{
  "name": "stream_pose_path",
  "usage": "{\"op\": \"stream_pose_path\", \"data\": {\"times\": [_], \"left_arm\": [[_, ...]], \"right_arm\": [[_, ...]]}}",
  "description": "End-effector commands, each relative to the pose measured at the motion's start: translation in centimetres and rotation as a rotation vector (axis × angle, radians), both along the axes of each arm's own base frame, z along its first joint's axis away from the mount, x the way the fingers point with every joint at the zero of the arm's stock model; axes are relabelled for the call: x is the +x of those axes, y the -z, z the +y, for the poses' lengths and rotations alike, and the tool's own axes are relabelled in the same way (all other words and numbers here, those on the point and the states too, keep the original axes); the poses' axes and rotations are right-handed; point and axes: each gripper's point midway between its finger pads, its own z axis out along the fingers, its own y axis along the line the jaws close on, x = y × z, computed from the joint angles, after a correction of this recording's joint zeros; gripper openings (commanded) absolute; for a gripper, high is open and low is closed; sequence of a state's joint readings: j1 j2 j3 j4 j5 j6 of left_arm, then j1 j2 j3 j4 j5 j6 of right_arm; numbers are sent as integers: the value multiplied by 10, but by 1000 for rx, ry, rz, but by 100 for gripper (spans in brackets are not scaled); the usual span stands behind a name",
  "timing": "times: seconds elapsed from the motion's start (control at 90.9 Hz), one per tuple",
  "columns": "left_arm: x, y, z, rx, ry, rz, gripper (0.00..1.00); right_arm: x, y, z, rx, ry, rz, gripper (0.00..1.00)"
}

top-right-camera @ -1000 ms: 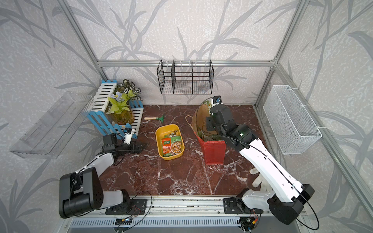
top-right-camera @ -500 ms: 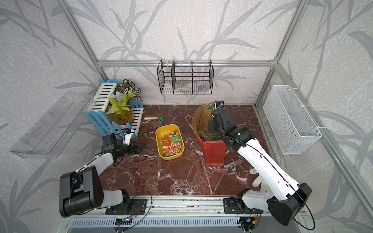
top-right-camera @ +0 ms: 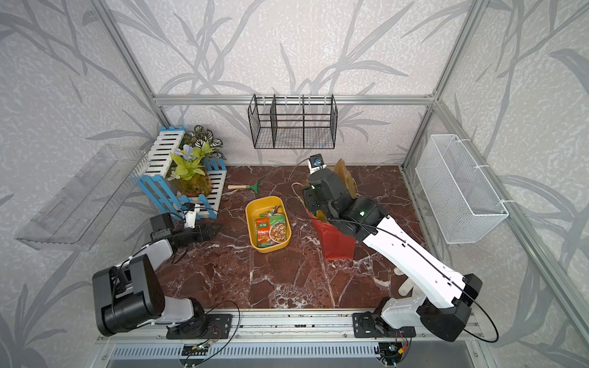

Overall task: Place the condiment packets inside the bag
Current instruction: Place the condiment packet in the paper bag, then pick up the condiment packet from the storage box.

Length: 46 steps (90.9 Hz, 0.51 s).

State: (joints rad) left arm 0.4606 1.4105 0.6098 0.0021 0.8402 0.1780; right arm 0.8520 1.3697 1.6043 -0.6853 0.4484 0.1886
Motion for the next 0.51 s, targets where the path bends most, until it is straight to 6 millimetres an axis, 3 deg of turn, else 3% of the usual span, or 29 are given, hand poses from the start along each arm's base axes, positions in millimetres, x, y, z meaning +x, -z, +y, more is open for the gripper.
{"op": "stream_pose_path", "data": {"times": [0.0, 0.154, 0.231, 0.264, 0.495], "left_arm": [[9, -10, 7, -34, -26, -20, 100], [10, -13, 19, -56, -70, -30, 100], [9, -16, 25, -98, -79, -35, 100], [9, -16, 26, -118, -80, -31, 100], [11, -13, 32, -140, -92, -20, 100]], "right_arm": [[-16, 13, 46, -85, -259, 76, 70], [-27, 64, 95, -175, -519, 238, 77], [-27, 74, 109, -190, -571, 282, 79], [-23, 91, 118, -209, -587, 322, 79], [-5, 143, 152, -296, -653, 425, 79]]}}
